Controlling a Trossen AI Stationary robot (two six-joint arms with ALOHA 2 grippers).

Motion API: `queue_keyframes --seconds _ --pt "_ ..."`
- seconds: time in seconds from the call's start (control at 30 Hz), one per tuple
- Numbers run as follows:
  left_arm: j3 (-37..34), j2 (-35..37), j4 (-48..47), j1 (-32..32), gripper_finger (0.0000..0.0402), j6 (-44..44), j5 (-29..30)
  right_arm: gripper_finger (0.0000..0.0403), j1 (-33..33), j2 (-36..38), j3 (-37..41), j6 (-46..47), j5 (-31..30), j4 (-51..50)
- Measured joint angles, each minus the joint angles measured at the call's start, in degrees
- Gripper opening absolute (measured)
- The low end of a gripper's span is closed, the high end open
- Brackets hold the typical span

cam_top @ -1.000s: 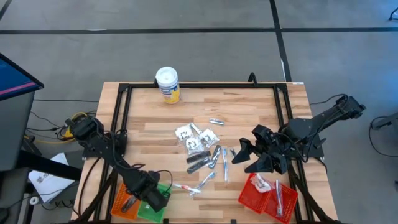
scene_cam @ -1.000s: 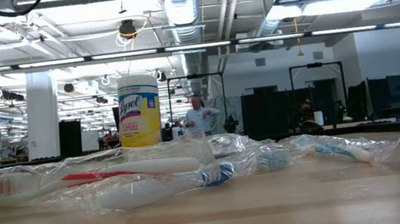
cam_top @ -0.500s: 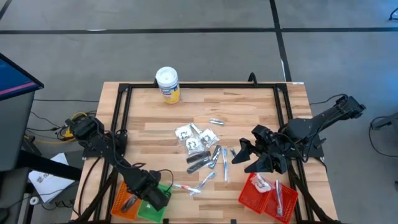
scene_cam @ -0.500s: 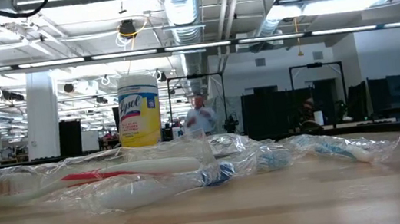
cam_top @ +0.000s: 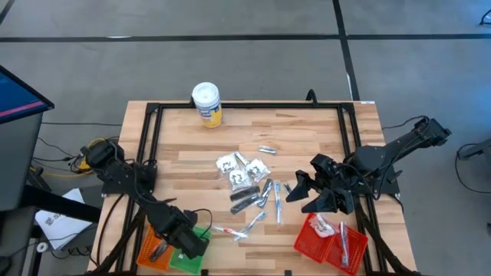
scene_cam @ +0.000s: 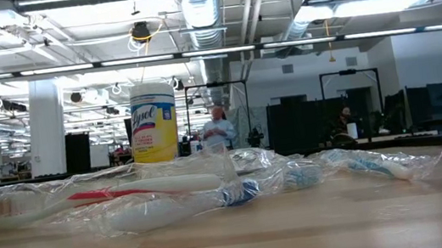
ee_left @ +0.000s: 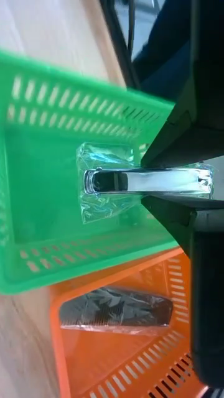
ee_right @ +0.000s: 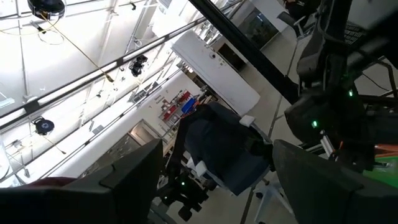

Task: Pick & Place Travel size toiletries
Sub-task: Put the nail cutter into the green basket

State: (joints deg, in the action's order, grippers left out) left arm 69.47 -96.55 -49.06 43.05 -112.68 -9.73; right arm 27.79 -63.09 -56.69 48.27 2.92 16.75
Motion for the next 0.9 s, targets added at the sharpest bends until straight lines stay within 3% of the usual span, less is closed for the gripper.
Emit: queue_keyframes --seconds 0.23,0.43,0.6,0.73,0.9 --pt "0.00 5.62 0.08 0.00 0.0069 -1.19 10.26 0.0297 -0.22 0.00 0.00 1.48 0.00 0.00" --pt "0.02 11.25 1.03 0.00 0.0067 -1.16 26.48 0.0297 -0.16 0.00 -0.01 1.94 0.00 0.00" --pt "0.04 15.48 4.74 -1.68 0.0067 6.06 40.17 0.0297 -1.25 0.00 -0.02 1.55 0.02 0.09" --pt "0.04 18.47 8.63 -6.40 0.0067 16.25 41.68 0.0297 -3.14 -0.02 -0.02 0.58 -0.22 0.53" --pt "0.04 21.02 15.03 -15.39 0.0067 33.44 37.94 0.0297 -6.21 0.00 -0.02 -1.59 -0.25 0.59"
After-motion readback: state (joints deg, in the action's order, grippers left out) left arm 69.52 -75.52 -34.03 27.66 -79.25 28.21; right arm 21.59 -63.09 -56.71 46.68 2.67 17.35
